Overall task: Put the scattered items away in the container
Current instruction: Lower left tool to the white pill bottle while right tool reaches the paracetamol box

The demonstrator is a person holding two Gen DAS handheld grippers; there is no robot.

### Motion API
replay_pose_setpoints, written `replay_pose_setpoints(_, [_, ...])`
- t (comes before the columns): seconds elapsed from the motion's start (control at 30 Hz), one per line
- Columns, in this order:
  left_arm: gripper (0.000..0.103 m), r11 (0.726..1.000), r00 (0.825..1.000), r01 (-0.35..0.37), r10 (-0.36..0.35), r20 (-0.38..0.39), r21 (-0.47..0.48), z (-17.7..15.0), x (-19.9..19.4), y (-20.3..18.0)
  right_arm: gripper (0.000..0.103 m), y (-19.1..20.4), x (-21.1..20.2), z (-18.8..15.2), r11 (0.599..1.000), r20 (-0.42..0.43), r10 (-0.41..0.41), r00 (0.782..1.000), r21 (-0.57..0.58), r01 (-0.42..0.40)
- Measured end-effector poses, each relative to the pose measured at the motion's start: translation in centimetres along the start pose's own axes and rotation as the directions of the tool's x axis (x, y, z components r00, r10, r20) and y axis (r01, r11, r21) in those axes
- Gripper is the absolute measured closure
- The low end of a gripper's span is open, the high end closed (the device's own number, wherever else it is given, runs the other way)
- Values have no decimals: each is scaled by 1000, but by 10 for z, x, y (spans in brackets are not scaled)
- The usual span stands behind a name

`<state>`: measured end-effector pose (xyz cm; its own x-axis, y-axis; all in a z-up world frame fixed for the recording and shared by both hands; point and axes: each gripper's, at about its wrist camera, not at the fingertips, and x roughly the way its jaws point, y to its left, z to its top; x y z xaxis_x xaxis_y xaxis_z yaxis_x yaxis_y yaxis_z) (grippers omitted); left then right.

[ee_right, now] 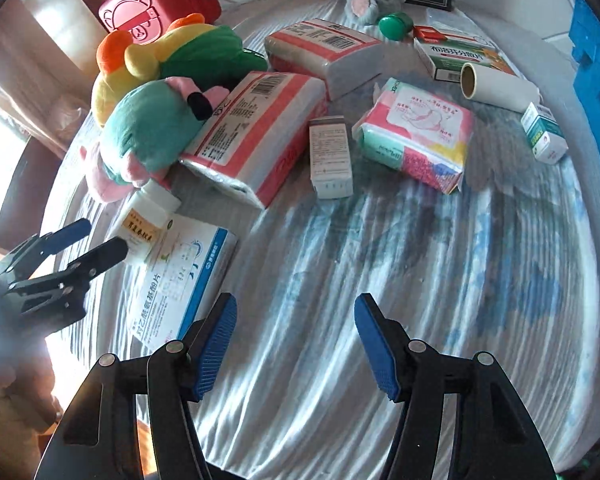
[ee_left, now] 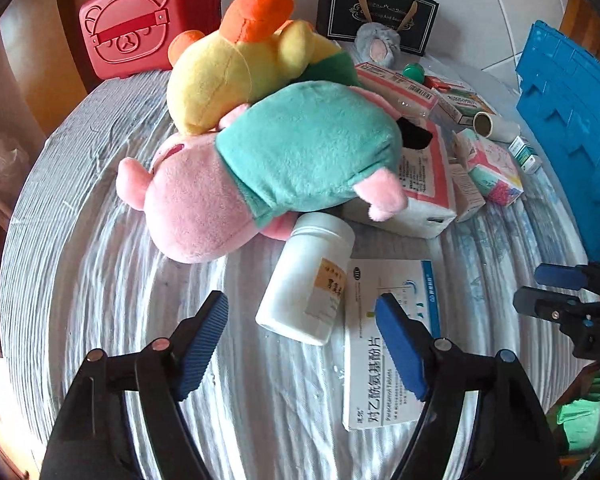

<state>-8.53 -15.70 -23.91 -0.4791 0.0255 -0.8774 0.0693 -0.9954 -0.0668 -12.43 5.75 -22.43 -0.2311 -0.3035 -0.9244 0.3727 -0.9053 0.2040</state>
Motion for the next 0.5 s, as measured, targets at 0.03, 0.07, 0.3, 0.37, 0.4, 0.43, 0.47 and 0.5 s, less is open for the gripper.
replay_pose_setpoints(0.03, [45,1000,1000,15,-15,-10,4,1,9,3,42,5,0,-4,1000,8,-1,1000,21,0])
replay_pose_setpoints(0.07, [51,999,999,31,-31,-28,7,1,18,5,42,10,1,-7,999,15,-1,1000,39,1])
replay_pose_setpoints(0.3, [53,996,996,83,-82,-28,36,-30,1,29,43,67,22,-22,995,23,-17,1000,101,15])
replay_pose_setpoints(0.37, [53,997,997,71,-70,-32,35,-38,-6,40,42,83,33,-22,995,18,-17,1000,96,15])
replay_pose_setpoints(0.4, [53,998,998,60,-59,-30,33,-41,-7,45,42,90,38,-22,995,17,-26,1000,92,24])
replay_pose_setpoints(0.43, [53,998,998,50,-49,-26,31,-43,-9,50,42,96,43,-21,995,13,-38,999,88,37])
replay_pose_setpoints(0.47, [53,998,999,49,-48,-23,31,-44,-10,54,42,101,47,-20,995,8,-45,999,89,44])
replay_pose_setpoints(0.5, [53,998,998,52,-51,-22,30,-44,-10,56,40,104,51,-18,995,4,-47,999,89,46])
